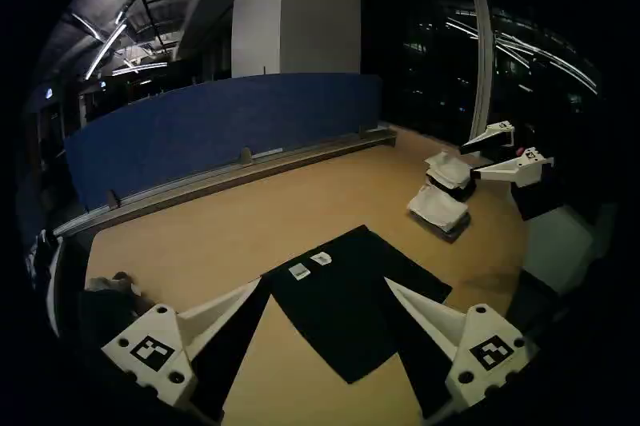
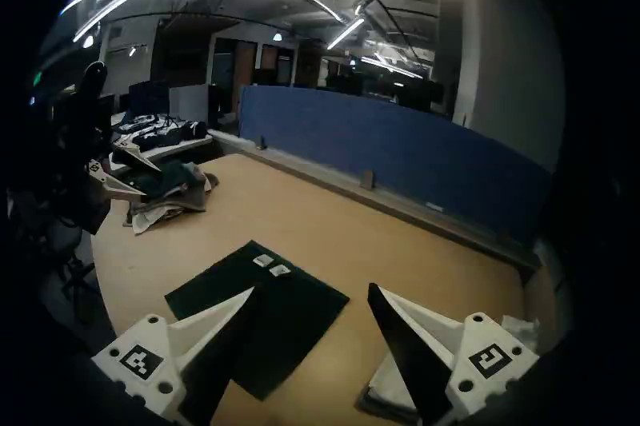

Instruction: Fold towel

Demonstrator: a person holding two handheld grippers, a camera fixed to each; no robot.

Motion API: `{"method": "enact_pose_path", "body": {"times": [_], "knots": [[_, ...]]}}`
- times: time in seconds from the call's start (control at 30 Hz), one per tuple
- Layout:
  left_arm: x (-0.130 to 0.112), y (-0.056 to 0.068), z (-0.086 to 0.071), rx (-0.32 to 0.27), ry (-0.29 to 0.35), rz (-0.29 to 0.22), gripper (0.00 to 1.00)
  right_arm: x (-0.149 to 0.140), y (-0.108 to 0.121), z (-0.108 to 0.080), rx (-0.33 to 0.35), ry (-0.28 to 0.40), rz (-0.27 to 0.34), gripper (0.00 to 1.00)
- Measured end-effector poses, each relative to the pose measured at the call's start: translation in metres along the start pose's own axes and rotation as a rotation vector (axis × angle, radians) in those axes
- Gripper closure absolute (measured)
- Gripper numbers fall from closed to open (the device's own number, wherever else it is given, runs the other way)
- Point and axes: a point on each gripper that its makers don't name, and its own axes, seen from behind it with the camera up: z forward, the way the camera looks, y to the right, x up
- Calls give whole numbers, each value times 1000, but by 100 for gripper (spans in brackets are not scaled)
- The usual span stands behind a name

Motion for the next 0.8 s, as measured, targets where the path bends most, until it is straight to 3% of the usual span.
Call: {"method": "enact_pose_path", "body": {"times": [0.27,0.8], "knots": [[-37,14,11,-23,-53,9,6,-28,-8,9,0,-33,-11,0],[-149,38,40,-62,-216,53,6,-116,-48,38,44,-118,18,0]]}}
